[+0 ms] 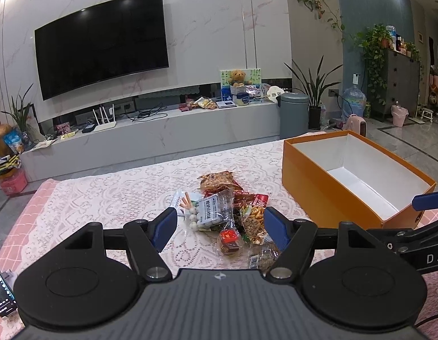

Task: Organize snacks

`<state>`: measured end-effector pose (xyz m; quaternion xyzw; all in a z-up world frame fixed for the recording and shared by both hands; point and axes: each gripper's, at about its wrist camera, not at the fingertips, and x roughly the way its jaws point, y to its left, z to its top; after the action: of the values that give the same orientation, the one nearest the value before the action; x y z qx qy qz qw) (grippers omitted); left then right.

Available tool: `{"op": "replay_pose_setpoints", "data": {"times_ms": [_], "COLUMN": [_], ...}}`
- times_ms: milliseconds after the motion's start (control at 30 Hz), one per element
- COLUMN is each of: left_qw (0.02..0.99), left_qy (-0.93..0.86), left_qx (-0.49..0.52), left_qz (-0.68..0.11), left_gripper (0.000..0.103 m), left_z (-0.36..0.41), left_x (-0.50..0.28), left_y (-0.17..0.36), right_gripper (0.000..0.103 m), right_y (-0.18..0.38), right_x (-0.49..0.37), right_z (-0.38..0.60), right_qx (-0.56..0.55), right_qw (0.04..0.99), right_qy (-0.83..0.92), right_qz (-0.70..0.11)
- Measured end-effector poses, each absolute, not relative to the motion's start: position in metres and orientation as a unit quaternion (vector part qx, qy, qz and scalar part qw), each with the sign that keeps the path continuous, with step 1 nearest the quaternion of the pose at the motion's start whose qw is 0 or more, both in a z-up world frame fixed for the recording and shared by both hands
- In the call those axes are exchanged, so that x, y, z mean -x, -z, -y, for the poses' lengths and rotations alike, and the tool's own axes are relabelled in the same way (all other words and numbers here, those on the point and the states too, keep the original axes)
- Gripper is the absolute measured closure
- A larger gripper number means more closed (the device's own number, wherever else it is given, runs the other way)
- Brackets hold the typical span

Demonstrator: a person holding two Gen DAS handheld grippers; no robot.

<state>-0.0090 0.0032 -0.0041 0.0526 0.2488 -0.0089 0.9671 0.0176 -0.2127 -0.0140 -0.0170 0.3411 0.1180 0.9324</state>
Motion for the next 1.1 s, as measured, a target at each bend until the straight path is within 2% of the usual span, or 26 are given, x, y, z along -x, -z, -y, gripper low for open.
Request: {"op": "replay_pose_setpoints", "data": {"times_ms": [1100], "left_qw": [0.964], "left_qy": [0.014], "left_qx": [-0.045], "left_qz": [-0.260], "left_gripper": [0.021], "left_z": [-0.0074], "left_x": [0.0096], "left_y": [0.0079], "right_gripper": [0.003], "right_y": [0.0150], "right_x": [-0.0178], "right_z": [0.2085], "right_qx": [0.019], "right_qw": [0.927], "right_qy": [-0.110], "right_qz": [-0.358]}}
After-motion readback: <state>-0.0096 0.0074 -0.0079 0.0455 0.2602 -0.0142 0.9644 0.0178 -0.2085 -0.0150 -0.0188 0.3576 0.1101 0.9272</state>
